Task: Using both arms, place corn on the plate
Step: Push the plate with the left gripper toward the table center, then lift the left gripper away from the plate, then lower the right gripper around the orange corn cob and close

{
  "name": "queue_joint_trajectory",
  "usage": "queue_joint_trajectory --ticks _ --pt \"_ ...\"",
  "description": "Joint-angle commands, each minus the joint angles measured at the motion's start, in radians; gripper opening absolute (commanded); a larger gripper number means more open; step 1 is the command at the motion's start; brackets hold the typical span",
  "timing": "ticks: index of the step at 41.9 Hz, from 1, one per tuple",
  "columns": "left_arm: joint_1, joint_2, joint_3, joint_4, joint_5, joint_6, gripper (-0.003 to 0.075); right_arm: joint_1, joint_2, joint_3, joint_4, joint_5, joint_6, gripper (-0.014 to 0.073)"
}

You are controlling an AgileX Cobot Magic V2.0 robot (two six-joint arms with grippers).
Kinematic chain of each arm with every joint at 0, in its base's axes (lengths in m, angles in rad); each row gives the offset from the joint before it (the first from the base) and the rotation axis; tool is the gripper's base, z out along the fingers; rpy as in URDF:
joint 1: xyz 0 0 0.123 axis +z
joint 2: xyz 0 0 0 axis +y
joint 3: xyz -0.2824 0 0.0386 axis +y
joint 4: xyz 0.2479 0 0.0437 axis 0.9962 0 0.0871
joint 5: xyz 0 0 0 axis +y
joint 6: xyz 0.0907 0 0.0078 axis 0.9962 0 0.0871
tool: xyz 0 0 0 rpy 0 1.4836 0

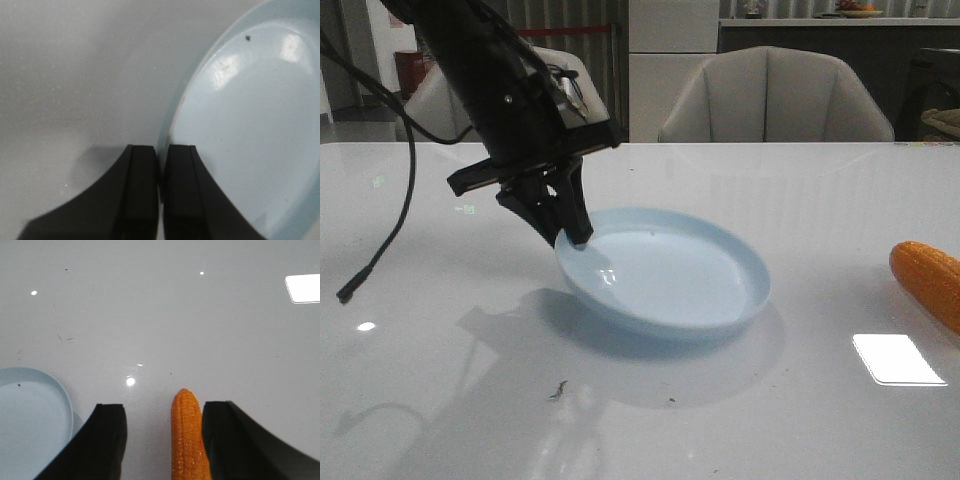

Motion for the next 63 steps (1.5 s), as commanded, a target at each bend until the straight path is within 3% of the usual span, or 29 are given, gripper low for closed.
queue_joint_trajectory --ticks 1,9,19,24,31,36,40,49,63 --pt "-0.023 -0.041 -0.03 0.046 0.012 -0.002 0.0214 -0.003 -0.014 -0.039 0.002 -0.05 0.001 0.0457" --pt "-0.035 -0.038 -0.035 0.05 -0.007 -0.002 0.0422 -0.003 -0.014 -0.039 0.002 -0.049 0.001 0.0457" --pt "0.0 -0.064 -0.145 0.06 0.004 -0.002 0.0428 -0.003 -0.014 -0.039 0.002 -0.049 0.001 0.0457" --pt "0.034 -0.101 -0.211 0.137 -0.02 -0.002 0.0428 -0.003 -0.014 -0.039 0.002 -0.04 0.001 0.0457" --pt "0.09 -0.202 -0.218 0.276 -0.091 -0.002 0.0428 -0.003 -0.011 -0.059 0.0 0.02 0.001 0.0457" --pt "0.145 -0.273 -0.183 0.286 -0.135 -0.002 0.0428 -0.003 0.021 -0.136 -0.016 0.084 0.001 0.0457" --pt "0.186 -0.34 -0.097 0.286 -0.191 -0.002 0.0428 -0.006 0.077 -0.24 -0.042 0.176 0.001 0.0471" --pt "0.27 -0.545 0.211 0.297 -0.385 -0.002 0.0428 -0.026 0.268 -0.456 -0.053 0.331 0.001 0.0596" --pt "0.347 -0.854 0.672 0.333 -0.551 -0.002 0.0428 -0.026 0.608 -0.633 -0.111 0.552 0.002 0.0592"
